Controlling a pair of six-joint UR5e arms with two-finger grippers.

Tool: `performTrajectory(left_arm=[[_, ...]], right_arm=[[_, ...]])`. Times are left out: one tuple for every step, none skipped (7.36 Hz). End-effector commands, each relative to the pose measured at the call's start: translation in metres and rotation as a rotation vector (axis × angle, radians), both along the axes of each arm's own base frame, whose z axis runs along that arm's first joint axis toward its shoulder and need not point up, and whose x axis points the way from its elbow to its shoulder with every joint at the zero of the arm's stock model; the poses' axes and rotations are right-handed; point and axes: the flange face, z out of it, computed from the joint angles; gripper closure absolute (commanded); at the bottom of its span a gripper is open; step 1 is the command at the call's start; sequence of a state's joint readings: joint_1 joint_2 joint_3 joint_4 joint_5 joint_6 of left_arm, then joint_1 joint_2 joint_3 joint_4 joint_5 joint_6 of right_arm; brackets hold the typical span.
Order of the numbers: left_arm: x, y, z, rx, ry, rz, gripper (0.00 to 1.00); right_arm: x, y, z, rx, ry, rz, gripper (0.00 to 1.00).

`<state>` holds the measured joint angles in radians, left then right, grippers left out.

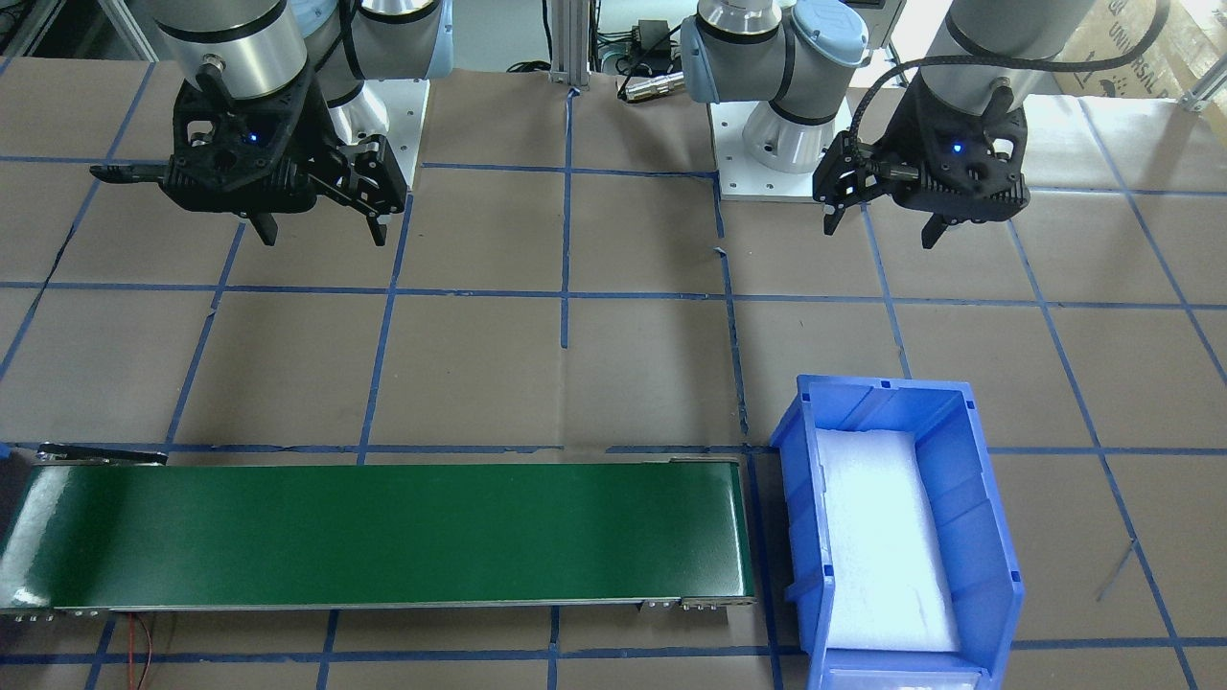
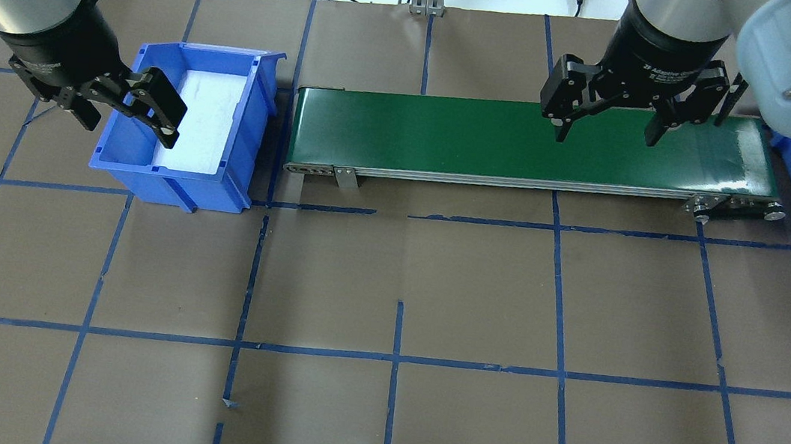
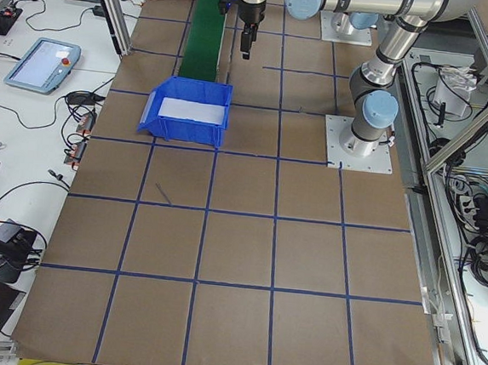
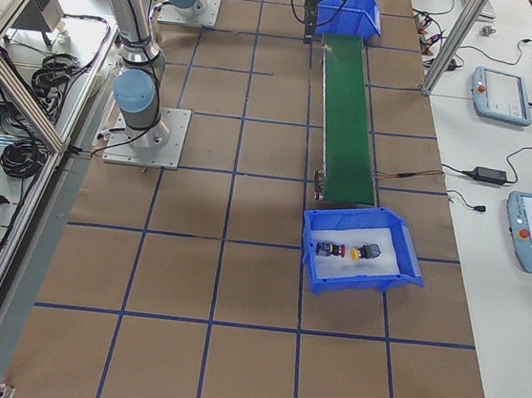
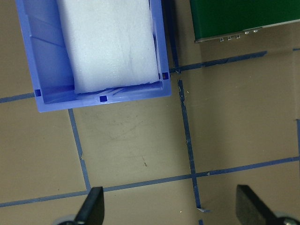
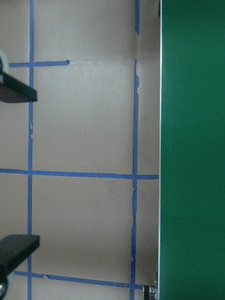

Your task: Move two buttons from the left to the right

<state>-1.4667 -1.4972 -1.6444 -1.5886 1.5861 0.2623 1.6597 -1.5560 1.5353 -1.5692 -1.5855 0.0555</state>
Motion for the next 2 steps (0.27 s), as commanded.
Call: performTrajectory(left_arm=[[0.0002,-0.0006,-0.0006,0.001,0.0,0.0,0.0],[-0.0005,-0.0005,-0.0006,0.001,0.0,-0.001,0.0]], right_arm=[[-0.0002,0.0005,-0.001,0.001,0.002,0.008,0.01],[-0.0005,0.0004,-0.001,0.0,0.005,0.008,0.01]])
